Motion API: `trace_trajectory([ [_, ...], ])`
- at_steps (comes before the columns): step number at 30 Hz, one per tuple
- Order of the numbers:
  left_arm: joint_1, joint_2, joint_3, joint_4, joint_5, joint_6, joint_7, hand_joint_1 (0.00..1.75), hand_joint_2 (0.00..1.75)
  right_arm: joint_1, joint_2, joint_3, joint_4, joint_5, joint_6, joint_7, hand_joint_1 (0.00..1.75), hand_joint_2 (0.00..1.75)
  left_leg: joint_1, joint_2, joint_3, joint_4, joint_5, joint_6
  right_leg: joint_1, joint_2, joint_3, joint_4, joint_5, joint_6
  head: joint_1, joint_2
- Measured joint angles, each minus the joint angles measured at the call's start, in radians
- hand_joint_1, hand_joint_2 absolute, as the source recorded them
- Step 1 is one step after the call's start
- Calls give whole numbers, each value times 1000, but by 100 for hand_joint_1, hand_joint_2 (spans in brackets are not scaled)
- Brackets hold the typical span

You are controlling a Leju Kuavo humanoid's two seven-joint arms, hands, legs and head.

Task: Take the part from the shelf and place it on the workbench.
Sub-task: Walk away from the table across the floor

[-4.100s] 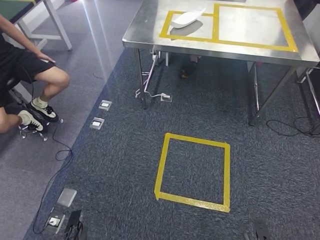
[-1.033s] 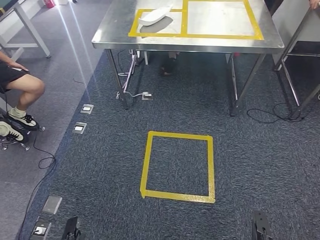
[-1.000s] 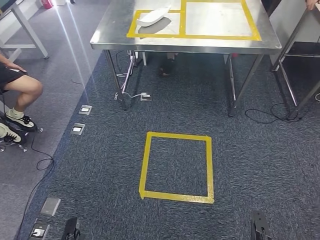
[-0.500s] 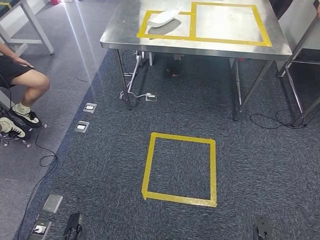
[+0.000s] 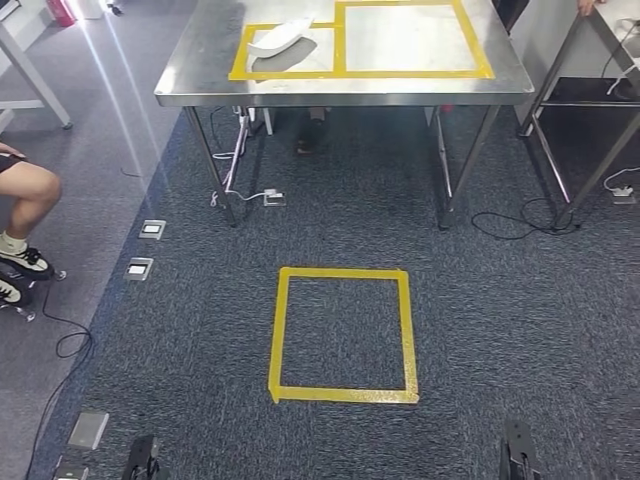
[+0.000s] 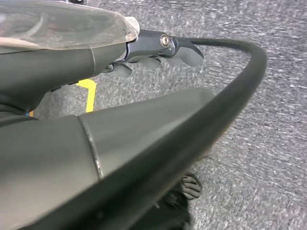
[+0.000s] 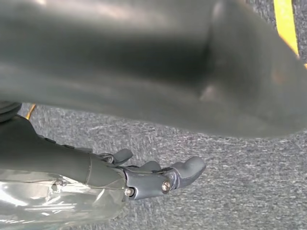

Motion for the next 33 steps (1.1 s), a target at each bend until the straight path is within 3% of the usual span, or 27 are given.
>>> trace_trajectory([
  [2,-2,2,0,0,0,0,1,0,0,0,0,0,0,0,0,0,0,0,-3,-13,49,-107,34,7,2,6,-1,1,-1,7,-5,0],
  [5,-2,2,0,0,2,1,1,0,0,1,0,0,0,0,0,3,0,0,-5,-10,58,-130,38,16,2,12,-2,-4,0,25,-1,0],
  [7,-2,2,0,0,3,1,1,0,0,1,0,0,0,0,1,6,0,0,-1,-1,62,-140,43,29,1,2,-16,27,-24,33,6,0],
  [10,1,2,0,0,3,1,1,0,0,0,0,0,0,0,3,8,0,0,-2,9,64,-144,43,40,1,-14,-101,222,-125,39,27,0],
  [11,2,3,0,0,3,1,1,0,0,2,0,0,0,0,4,9,0,0,-4,13,65,-144,43,41,1,-14,-127,282,-146,40,33,0],
  [12,4,2,0,0,3,1,1,0,0,4,0,0,0,-1,5,10,0,0,-4,15,66,-143,42,41,1,-15,-137,303,-144,41,37,0],
  [13,5,2,0,0,3,1,1,0,0,5,0,0,0,-1,6,10,0,0,-5,17,67,-143,41,41,1,-17,-126,282,-123,41,41,0],
  [16,5,0,0,0,2,0,0,0,0,3,0,0,0,-3,5,12,0,0,-7,25,74,-137,34,35,3,-36,-29,75,-24,33,57,0],
  [18,5,-1,0,0,0,0,0,0,0,1,-1,1,0,-5,3,15,0,0,-12,30,72,-132,31,27,8,-44,4,2,-9,24,61,0],
  [20,5,0,0,0,-2,-1,0,0,0,4,-1,1,0,-10,1,16,0,0,-13,36,69,-130,32,19,8,-37,8,-6,-8,15,55,0],
  [22,4,1,0,0,-7,-3,1,0,0,7,-1,0,0,-17,-1,15,0,0,-11,31,60,-104,12,7,4,-31,11,-13,-1,4,49,0],
  [23,4,1,0,0,-10,-4,2,0,0,6,-1,0,0,-20,-2,14,0,0,-9,25,41,-61,-15,0,1,-28,12,-17,2,-2,44,0],
  [25,3,1,0,0,-14,-4,3,0,0,7,-1,0,0,-25,-3,12,0,0,-3,14,-24,77,-85,-10,0,-23,9,-18,6,-7,29,0],
  [26,4,1,0,0,-14,-4,5,0,0,8,-1,0,0,-27,-4,11,0,0,-1,12,-56,141,-108,-14,0,-19,7,-18,6,-7,24,0],
  [27,5,1,0,0,-15,-3,6,0,0,10,-1,0,0,-29,-4,10,0,0,2,12,-74,174,-111,-16,0,-14,7,-18,6,-7,21,0],
  [28,5,1,0,0,-16,-3,8,0,0,11,-1,0,0,-30,-5,10,0,0,4,12,-70,165,-94,-17,-1,-9,8,-18,6,-7,17,0],
  [29,5,1,0,0,-16,-3,10,0,0,12,-1,1,0,-32,-5,9,0,0,6,10,-47,114,-60,-17,-2,-3,9,-18,6,-6,13,0],
  [31,3,2,0,0,-18,-3,14,0,0,12,-1,1,0,-33,-6,8,0,0,9,-5,25,-38,11,-14,-2,8,10,-16,4,1,3,0],
  [33,0,2,0,0,-19,-3,15,0,0,11,-1,0,0,-34,-8,8,0,0,9,-18,63,-123,36,-9,1,17,7,-15,3,12,-1,0],
])
